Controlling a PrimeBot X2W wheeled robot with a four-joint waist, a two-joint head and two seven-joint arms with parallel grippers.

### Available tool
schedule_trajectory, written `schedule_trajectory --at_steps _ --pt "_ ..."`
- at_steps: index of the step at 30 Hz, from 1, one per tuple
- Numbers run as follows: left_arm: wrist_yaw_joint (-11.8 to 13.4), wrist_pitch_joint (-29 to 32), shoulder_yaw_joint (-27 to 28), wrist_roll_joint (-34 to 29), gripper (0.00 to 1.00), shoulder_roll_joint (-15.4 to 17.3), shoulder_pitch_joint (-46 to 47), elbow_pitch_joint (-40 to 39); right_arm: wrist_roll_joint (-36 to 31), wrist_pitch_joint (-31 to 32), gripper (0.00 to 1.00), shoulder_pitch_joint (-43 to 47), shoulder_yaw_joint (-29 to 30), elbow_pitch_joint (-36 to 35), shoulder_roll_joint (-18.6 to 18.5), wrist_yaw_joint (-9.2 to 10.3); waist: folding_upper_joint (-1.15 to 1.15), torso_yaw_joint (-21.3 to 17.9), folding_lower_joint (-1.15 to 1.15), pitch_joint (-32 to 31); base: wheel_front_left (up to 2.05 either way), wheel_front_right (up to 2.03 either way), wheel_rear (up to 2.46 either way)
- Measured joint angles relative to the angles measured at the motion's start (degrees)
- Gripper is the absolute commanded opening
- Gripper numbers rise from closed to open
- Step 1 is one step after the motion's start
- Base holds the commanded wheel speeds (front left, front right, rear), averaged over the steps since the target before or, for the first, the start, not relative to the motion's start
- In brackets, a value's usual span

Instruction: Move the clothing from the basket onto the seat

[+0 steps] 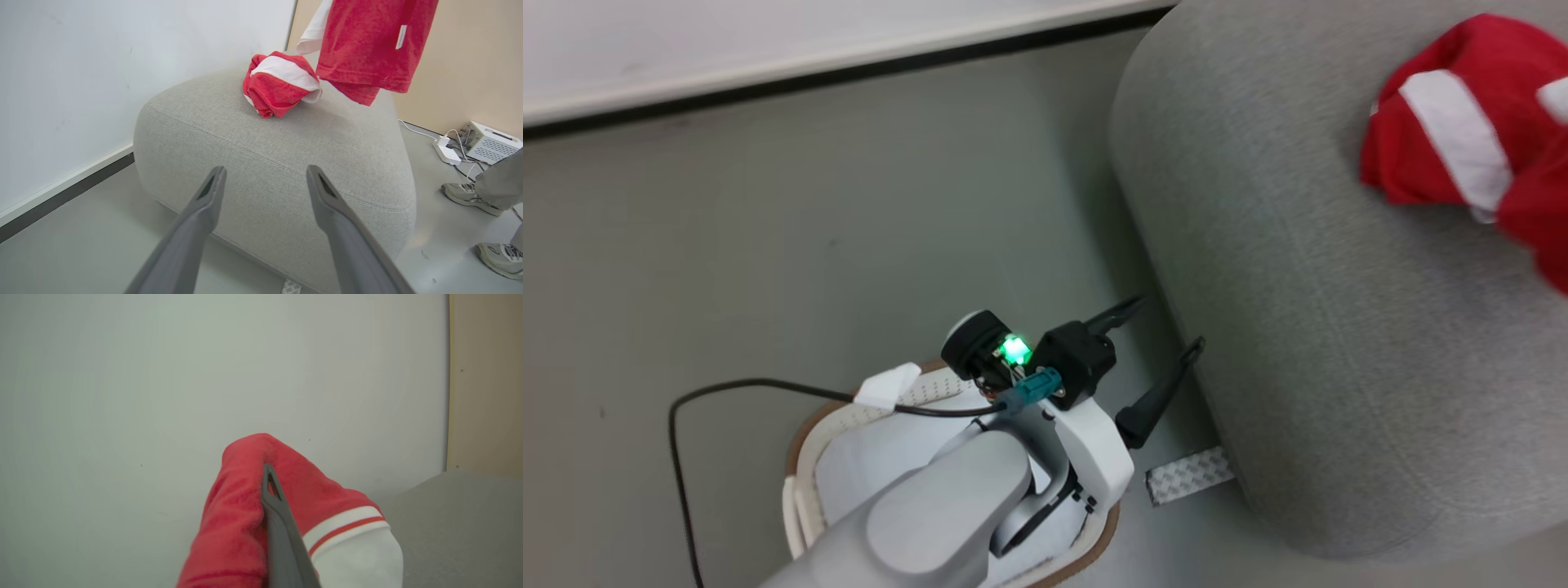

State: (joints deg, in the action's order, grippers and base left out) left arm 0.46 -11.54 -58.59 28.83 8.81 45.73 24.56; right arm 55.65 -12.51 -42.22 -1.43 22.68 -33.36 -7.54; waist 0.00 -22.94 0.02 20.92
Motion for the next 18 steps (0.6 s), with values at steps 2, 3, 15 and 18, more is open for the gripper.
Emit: schedule_trajectory --at_steps 2,3,15,18 --pt "0.02 0.37 0.04 -0.26 1.0 0.77 0.69 -0.35 0.08 -0.01 0.0 -2.92 0.74 3.79 -2.32 0.0 0.0 1.22 0.0 2.35 0.0 0.0 0.0" --pt "0.07 0.47 0.09 -0.38 1.0 0.92 1.13 -0.63 -0.26 0.0 0.0 -4.2 1.0 5.76 -3.41 0.0 0.0 1.88 0.0 3.43 0.0 0.0 0.0" --pt "1.04 0.36 0.66 -0.59 1.0 2.0 2.83 -1.71 -10.78 14.84 0.25 -11.82 -10.79 29.67 -8.22 -0.01 0.0 10.45 0.0 11.15 0.0 0.0 0.0" --pt "1.12 -0.1 0.68 -0.42 1.0 2.07 2.59 -1.29 -11.09 20.31 0.87 -11.99 -15.36 30.71 -7.86 -0.01 0.0 11.32 -0.01 10.76 0.0 0.0 0.0"
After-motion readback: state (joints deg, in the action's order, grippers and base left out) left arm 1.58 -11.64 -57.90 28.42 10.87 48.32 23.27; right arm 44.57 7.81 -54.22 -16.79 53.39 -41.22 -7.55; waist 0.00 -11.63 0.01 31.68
